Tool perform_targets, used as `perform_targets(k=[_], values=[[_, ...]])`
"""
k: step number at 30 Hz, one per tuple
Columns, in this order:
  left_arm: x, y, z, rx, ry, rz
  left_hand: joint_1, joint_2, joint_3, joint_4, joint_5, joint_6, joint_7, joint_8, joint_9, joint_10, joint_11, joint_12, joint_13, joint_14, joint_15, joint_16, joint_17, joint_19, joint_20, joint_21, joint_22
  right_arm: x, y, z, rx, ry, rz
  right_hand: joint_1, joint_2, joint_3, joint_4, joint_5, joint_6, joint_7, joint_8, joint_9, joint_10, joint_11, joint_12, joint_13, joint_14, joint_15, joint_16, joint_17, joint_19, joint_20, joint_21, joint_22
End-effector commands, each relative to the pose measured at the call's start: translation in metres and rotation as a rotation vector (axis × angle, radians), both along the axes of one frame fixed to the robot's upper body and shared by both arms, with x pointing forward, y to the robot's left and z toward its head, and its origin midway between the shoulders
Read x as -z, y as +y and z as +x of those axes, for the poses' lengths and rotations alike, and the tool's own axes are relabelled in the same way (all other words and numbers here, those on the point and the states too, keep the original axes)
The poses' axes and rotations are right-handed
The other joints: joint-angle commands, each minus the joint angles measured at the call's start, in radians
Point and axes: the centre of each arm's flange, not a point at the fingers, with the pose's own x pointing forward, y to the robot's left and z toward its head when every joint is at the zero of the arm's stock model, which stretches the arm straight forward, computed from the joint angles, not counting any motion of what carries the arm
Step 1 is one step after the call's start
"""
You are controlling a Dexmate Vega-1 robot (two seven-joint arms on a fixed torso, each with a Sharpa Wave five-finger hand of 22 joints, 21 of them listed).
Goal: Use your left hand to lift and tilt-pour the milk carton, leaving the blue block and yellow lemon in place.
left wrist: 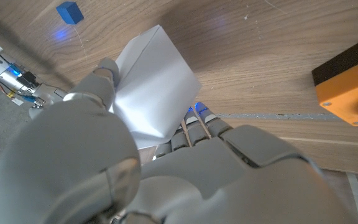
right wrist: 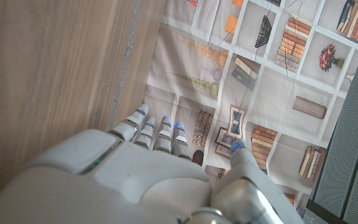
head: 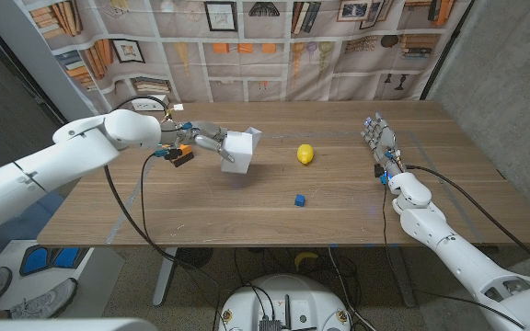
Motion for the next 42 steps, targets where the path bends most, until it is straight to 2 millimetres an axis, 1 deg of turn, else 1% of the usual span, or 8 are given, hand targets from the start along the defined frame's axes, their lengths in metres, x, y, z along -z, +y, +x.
perform_targets(k=[1,3,10,18,23,32,42], values=[[-0.034,-0.015,-0.01,-0.064,-0.009,0.166,0.006,0.01,-0.004,-0.002,0.006,0.002,0.0,0.009,0.002,0.008,0.001,0.008,0.006,0.013,-0.027,0.0,0.003,0.018,-0.023,0.0,0.006,0.002,-0.004,0.001,-0.004,0.0,0.005,-0.003,0.022,0.003,-0.002,0.001,0.01,-0.004,0.003,0.001,-0.002,0.006,0.003,0.0,-0.003,0.0,0.005,0.003,0.003,0.003,0.003,0.003],[-0.037,-0.018,-0.012,-0.075,-0.011,0.207,0.006,0.01,-0.006,-0.002,0.006,0.002,0.001,0.011,0.002,0.009,0.001,0.008,0.008,0.014,-0.026,0.0,0.003,0.019,-0.022,0.0,0.006,0.002,-0.005,0.0,-0.002,0.002,0.002,-0.003,0.022,0.003,-0.002,0.001,0.01,-0.005,0.002,0.001,-0.002,0.007,0.004,0.0,-0.003,0.0,0.006,0.003,0.002,0.004,0.003,0.003],[-0.047,-0.025,-0.019,-0.096,-0.021,0.256,0.006,0.012,-0.011,-0.002,0.006,0.002,0.003,0.015,0.003,0.014,0.002,0.01,0.012,0.017,-0.029,0.0,0.002,0.023,-0.02,0.0,0.006,0.001,-0.007,0.0,-0.003,0.008,0.0,-0.003,0.023,0.004,-0.002,0.001,0.011,-0.006,0.003,0.001,-0.003,0.006,0.003,0.0,-0.003,0.001,0.006,0.003,0.003,0.006,0.003,0.003],[-0.064,-0.032,-0.029,-0.137,-0.04,0.352,0.005,0.014,-0.017,-0.002,0.006,-0.003,0.005,0.018,0.004,0.01,0.006,0.009,0.017,0.016,-0.027,-0.002,0.003,0.022,-0.02,-0.002,0.006,0.0,-0.005,0.004,-0.016,0.009,0.0,-0.003,0.023,0.004,-0.002,0.001,0.011,-0.007,0.003,0.001,-0.003,0.006,0.003,0.0,-0.004,0.001,0.006,0.002,0.003,0.008,0.004,0.003],[-0.072,-0.038,-0.033,-0.161,-0.045,0.436,0.004,0.016,-0.02,-0.002,0.006,-0.004,0.005,0.02,0.004,0.009,0.003,0.008,0.019,0.016,-0.027,-0.002,0.003,0.023,-0.018,-0.002,0.006,0.001,-0.004,0.006,-0.02,0.01,0.002,-0.003,0.024,0.004,-0.002,0.001,0.012,-0.008,0.003,0.001,-0.003,0.006,0.003,0.0,-0.003,0.003,0.006,0.002,0.003,0.01,0.004,0.003],[-0.083,-0.049,-0.034,-0.196,-0.069,0.539,0.004,0.023,-0.024,-0.001,0.007,-0.008,0.007,0.023,0.005,0.011,0.006,0.009,0.024,0.017,-0.027,-0.002,0.003,0.029,-0.017,-0.001,0.007,0.002,-0.004,0.007,-0.019,0.012,0.011,-0.003,0.024,0.005,-0.003,0.001,0.012,-0.007,0.002,0.002,-0.003,0.007,0.003,0.0,-0.004,0.004,0.006,0.001,0.004,0.013,0.004,0.003],[-0.093,-0.067,-0.028,-0.217,-0.075,0.681,0.005,0.033,-0.028,-0.001,0.009,-0.01,0.008,0.029,0.006,0.019,0.002,0.011,0.03,0.027,-0.029,0.001,0.004,0.04,-0.014,0.001,0.007,0.002,-0.005,0.007,-0.021,0.011,0.015,-0.003,0.024,0.006,-0.003,0.001,0.013,-0.007,0.002,0.002,-0.004,0.006,0.003,0.0,-0.004,0.004,0.007,0.0,0.004,0.016,0.004,0.003]])
